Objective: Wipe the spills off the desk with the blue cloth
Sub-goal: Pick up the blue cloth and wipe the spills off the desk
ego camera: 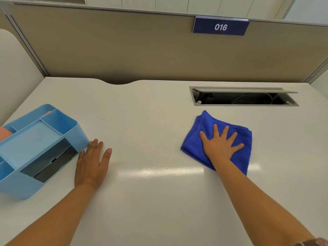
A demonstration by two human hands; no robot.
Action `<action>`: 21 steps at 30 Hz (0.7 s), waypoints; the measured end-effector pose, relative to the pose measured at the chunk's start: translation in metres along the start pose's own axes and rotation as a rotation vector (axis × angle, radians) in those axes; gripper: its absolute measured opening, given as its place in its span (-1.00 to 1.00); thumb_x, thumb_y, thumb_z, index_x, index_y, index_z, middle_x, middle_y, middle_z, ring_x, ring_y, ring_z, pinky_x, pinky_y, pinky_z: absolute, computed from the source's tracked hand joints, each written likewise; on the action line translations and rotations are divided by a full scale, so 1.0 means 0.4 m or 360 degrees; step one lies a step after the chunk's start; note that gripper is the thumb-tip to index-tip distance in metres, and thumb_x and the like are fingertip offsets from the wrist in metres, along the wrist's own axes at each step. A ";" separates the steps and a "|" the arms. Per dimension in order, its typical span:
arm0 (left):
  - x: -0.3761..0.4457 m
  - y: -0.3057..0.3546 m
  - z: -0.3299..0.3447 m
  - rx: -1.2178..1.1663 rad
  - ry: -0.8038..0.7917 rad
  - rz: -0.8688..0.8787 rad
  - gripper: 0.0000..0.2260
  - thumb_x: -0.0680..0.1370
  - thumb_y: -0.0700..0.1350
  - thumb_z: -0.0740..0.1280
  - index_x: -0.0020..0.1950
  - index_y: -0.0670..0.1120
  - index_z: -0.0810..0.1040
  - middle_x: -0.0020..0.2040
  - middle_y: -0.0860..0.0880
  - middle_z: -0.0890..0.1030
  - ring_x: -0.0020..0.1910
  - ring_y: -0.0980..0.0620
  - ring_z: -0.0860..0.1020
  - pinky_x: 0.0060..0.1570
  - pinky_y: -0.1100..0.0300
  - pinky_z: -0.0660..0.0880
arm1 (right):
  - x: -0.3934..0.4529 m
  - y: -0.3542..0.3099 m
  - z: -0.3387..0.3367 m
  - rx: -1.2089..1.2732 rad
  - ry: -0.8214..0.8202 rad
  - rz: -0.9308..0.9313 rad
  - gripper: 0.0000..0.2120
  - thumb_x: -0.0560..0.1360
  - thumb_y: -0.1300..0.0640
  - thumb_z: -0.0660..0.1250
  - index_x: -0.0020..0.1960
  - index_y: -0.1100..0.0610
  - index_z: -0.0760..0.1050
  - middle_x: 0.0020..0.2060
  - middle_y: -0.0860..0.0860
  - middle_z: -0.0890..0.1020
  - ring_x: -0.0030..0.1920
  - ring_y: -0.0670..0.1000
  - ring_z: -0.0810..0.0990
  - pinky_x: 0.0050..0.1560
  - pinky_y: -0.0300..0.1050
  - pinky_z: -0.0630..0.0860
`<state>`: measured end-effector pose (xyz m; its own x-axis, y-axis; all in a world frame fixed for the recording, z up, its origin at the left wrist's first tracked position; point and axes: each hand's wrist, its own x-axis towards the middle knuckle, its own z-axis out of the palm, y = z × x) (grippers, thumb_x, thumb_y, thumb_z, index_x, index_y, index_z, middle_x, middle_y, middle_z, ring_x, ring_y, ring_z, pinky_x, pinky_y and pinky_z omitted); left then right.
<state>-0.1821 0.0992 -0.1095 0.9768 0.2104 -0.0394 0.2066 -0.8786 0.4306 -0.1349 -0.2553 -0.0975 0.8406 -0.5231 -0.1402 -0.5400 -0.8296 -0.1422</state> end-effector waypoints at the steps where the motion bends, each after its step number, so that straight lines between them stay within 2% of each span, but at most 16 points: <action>1: 0.000 0.000 0.000 0.0008 -0.0001 -0.0002 -0.48 0.59 0.11 -0.05 0.49 -0.09 0.21 0.55 -0.03 0.15 0.55 -0.02 0.08 0.50 0.01 0.02 | -0.029 0.019 0.005 0.0001 0.0006 0.0017 -0.26 0.49 -0.42 -0.11 0.56 -0.10 -0.12 0.57 0.06 -0.10 0.55 0.25 -0.16 0.43 0.44 -0.15; 6: -0.003 0.005 -0.003 0.0013 -0.0011 0.0001 -0.47 0.59 0.12 -0.04 0.50 -0.09 0.19 0.56 -0.03 0.13 0.55 -0.01 0.05 0.51 0.03 -0.01 | -0.168 0.084 0.030 -0.0030 0.0007 0.0102 -0.28 0.49 -0.41 -0.11 0.55 -0.12 -0.13 0.57 0.03 -0.12 0.55 0.22 -0.18 0.42 0.42 -0.15; 11: -0.011 0.010 -0.008 0.0063 -0.0032 -0.0007 -0.45 0.58 0.13 -0.07 0.52 -0.09 0.14 0.57 -0.02 0.08 0.56 0.02 0.00 0.51 0.06 -0.08 | -0.142 0.032 0.030 -0.0006 0.0006 0.0165 -0.26 0.49 -0.41 -0.10 0.56 -0.09 -0.13 0.57 0.08 -0.14 0.54 0.28 -0.19 0.41 0.46 -0.16; 16: -0.017 0.022 -0.016 0.0014 -0.0040 -0.0026 -0.45 0.58 0.13 -0.05 0.53 -0.07 0.10 0.57 0.00 0.05 0.56 0.04 -0.03 0.51 0.08 -0.11 | -0.030 -0.110 0.026 -0.0016 -0.0003 -0.0074 -0.29 0.52 -0.37 -0.10 0.56 -0.08 -0.11 0.57 0.09 -0.12 0.53 0.30 -0.19 0.40 0.46 -0.18; 21: -0.024 0.027 -0.020 -0.0111 -0.0012 -0.0038 -0.46 0.58 0.12 -0.04 0.53 -0.04 0.03 0.57 0.02 0.04 0.56 0.07 -0.04 0.50 0.14 -0.16 | 0.046 -0.261 0.035 -0.0042 -0.0032 -0.0399 -0.45 0.61 -0.19 -0.11 0.56 -0.08 -0.09 0.57 0.04 -0.10 0.55 0.24 -0.18 0.44 0.41 -0.20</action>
<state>-0.1895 0.0912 -0.0972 0.9721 0.2274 -0.0569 0.2255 -0.8413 0.4912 -0.0637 -0.1754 -0.0989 0.9470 -0.2966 -0.1233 -0.3131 -0.9379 -0.1492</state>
